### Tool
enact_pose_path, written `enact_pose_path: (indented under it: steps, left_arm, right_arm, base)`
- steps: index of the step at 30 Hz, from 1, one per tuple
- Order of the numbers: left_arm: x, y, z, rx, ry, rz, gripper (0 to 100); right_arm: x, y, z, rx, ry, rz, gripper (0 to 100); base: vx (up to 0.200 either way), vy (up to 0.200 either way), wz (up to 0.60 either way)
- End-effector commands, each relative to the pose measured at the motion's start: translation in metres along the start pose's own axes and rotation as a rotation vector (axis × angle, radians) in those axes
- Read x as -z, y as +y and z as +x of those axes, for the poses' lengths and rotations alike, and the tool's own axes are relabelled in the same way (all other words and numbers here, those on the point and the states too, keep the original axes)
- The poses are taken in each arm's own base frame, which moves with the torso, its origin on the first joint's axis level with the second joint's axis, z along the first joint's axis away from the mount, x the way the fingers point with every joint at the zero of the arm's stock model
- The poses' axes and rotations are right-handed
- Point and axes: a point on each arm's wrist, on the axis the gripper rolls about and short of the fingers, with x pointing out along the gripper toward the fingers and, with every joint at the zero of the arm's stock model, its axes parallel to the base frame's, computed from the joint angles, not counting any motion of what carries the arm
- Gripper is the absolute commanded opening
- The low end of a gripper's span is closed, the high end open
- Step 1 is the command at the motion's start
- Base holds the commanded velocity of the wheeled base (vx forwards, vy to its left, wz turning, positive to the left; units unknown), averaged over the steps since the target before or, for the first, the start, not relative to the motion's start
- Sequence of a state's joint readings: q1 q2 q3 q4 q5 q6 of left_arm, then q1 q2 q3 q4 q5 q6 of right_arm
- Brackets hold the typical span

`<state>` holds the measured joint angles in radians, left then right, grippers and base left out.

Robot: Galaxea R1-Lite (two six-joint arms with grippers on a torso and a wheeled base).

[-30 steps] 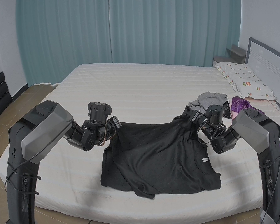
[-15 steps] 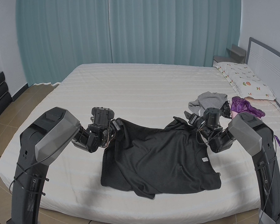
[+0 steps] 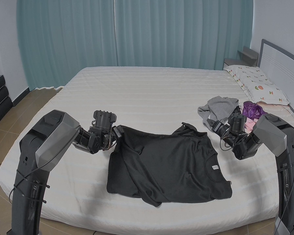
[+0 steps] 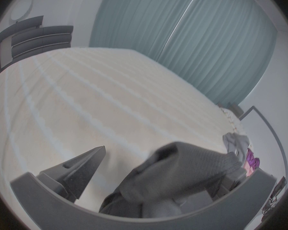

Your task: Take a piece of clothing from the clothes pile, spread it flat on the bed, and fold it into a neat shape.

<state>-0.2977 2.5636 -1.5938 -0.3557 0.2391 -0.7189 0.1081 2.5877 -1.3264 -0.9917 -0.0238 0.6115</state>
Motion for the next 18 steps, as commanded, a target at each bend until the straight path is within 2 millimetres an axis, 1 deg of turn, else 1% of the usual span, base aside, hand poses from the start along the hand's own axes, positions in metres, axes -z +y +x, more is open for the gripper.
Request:
enact_pose_path:
  steps: [1,3,4,6,7,8,11,13,14,16,18]
  left_arm:
    - [-0.004,0.006,-0.012,-0.017,0.115,0.005,100]
    - [-0.005,0.008,-0.015,-0.01,0.14,0.0,100]
    - [-0.004,0.01,-0.022,0.006,0.176,-0.012,100]
    - [-0.003,0.012,-0.026,0.011,0.201,-0.016,100]
    - [0.004,0.018,-0.033,0.006,0.269,-0.013,100]
    - [0.006,0.021,-0.036,0.005,0.295,-0.012,100]
    - [0.006,0.028,-0.043,0.007,0.332,-0.024,100]
    - [0.0,0.032,-0.049,0.028,0.348,-0.062,100]
    - [0.0,0.032,-0.049,0.028,0.348,-0.062,100]
    - [-0.024,0.03,-0.061,0.119,0.379,-0.173,100]
    - [-0.036,0.025,-0.063,0.162,0.364,-0.228,100]
  right_arm:
    - [0.006,-0.006,-0.03,-0.026,0.128,0.014,100]
    - [0.008,-0.006,-0.032,-0.031,0.15,0.015,100]
    - [0.012,-0.008,-0.033,-0.026,0.168,0.015,100]
    - [0.013,-0.008,-0.033,-0.025,0.172,0.014,100]
    - [0.016,-0.008,-0.033,-0.023,0.18,0.01,100]
    - [0.017,-0.008,-0.034,-0.023,0.183,0.008,100]
    - [0.021,-0.007,-0.033,-0.026,0.193,0.003,100]
    - [0.023,-0.008,-0.03,-0.029,0.193,-0.022,100]
    - [0.023,-0.008,-0.03,-0.029,0.193,-0.022,100]
    - [0.026,-0.009,-0.029,-0.028,0.207,-0.078,100]
    - [0.029,-0.006,-0.029,-0.039,0.213,-0.087,100]
  base:
    - [0.0,0.0,0.0]
    - [0.0,0.0,0.0]
    - [0.0,0.0,0.0]
    - [0.0,0.0,0.0]
    - [0.0,0.0,0.0]
    - [0.0,0.0,0.0]
    - [0.0,0.0,0.0]
    - [0.0,0.0,0.0]
    - [0.0,0.0,0.0]
    - [0.0,0.0,0.0]
    - [0.0,0.0,0.0]
